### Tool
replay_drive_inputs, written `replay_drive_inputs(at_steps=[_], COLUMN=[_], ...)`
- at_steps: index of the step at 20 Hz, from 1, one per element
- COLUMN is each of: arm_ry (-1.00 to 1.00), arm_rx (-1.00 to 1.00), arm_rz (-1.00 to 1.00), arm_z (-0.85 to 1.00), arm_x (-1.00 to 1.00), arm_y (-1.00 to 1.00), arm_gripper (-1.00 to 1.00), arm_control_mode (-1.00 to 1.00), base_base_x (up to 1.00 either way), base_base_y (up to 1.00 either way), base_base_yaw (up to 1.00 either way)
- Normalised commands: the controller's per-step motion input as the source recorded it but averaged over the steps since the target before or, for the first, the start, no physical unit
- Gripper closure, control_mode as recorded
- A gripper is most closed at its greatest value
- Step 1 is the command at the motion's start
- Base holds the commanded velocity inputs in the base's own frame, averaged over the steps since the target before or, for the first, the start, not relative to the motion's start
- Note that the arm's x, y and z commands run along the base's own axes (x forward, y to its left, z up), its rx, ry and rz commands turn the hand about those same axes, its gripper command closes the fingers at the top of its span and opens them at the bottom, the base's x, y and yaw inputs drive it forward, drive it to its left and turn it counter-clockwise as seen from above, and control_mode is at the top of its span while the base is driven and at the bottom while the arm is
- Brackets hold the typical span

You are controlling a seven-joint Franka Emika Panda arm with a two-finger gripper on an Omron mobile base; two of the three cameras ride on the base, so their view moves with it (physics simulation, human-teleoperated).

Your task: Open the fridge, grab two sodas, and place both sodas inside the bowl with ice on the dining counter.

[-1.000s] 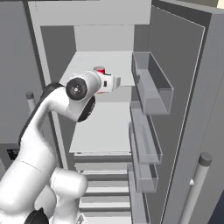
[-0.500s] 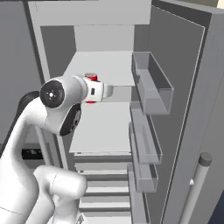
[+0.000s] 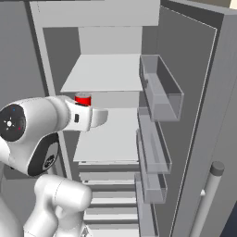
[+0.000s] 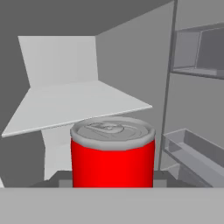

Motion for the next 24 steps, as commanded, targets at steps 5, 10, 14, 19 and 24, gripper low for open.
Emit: replay_drive_inputs(at_steps=[5,10,14,19,24], arm_ry=[0.06,0.10,0.11,0.00,0.00], arm_rx=[0.00,-0.02,-0.04,0.00,0.00], arm_rz=[-0.04,-0.03,-0.02,0.00,0.00], arm_z=[0.00,0.00,-0.05,0.00,0.00], arm_x=[-0.97,-0.84,-0.48,0.00,0.00], arm_y=[0.24,0.37,0.33,0.00,0.00], arm_gripper=[1.00,1.00,1.00,1.00,1.00], arm_control_mode=[-1.00,-1.00,1.00,1.00,1.00], base_base_x=[0.00,0.00,-0.11,-0.46,-0.82], base_base_y=[0.00,0.00,0.11,0.42,0.48], base_base_yaw=[0.00,0.00,0.00,0.01,-0.10])
